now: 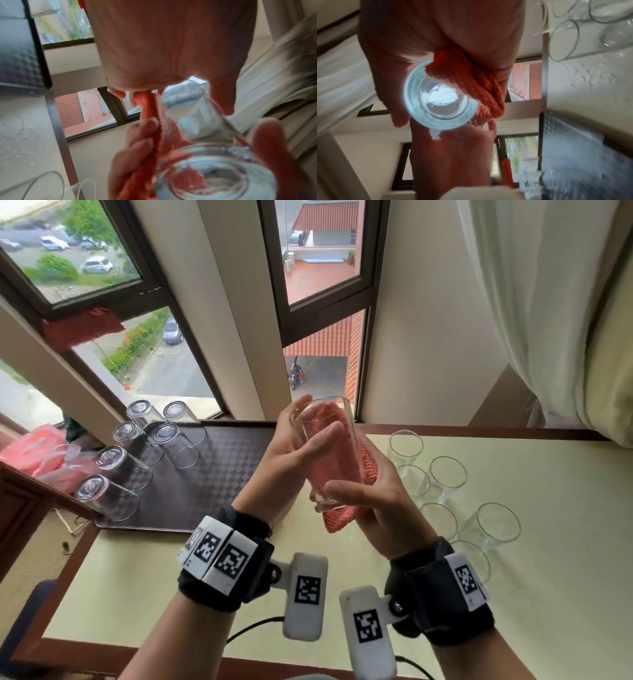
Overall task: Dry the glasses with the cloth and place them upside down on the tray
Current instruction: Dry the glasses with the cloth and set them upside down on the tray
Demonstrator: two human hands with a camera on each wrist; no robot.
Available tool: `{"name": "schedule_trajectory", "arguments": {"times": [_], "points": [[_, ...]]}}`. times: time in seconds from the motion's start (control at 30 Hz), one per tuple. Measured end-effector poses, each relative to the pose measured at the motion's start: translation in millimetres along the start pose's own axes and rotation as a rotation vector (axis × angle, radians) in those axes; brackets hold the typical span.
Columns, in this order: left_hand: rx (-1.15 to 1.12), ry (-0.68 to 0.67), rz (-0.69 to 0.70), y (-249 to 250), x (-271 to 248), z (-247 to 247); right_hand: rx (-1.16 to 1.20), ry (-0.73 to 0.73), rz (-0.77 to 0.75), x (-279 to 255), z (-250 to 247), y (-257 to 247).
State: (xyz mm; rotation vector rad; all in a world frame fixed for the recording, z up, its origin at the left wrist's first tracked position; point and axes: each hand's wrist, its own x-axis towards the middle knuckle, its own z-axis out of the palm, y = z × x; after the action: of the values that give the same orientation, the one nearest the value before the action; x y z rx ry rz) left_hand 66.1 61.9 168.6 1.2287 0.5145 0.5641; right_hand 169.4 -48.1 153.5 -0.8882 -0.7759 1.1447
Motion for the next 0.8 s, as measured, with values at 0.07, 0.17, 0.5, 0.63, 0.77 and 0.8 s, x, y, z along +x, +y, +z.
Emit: {"name": "schedule_trajectory", "arguments": {"times": [0.07, 0.17, 0.5, 0.63, 0.77, 0.8], "points": [[0.057, -0.048, -0.03, 4, 1, -3, 0.019, 0.014, 0.019, 1, -3, -3], [0.072, -0.02, -0.059, 7, 3, -6, -0.189, 0.124, -0.035, 3, -4, -5], [-0.048, -0.049, -0.084, -5, -1, 4, -0.008, 0.07, -0.014, -1, -5, 2], [-0.036, 0.062, -0.058, -9, -2, 0, -0.18, 0.161, -0.059, 1, -1, 0], [0.088, 0.073, -0.043, -5, -1, 3, -0.422, 0.143, -0.099, 4, -2, 5], [0.08, 0.074, -0.041, -5, 0, 2, -0.374, 0.114, -0.074, 4, -2, 6]]}}
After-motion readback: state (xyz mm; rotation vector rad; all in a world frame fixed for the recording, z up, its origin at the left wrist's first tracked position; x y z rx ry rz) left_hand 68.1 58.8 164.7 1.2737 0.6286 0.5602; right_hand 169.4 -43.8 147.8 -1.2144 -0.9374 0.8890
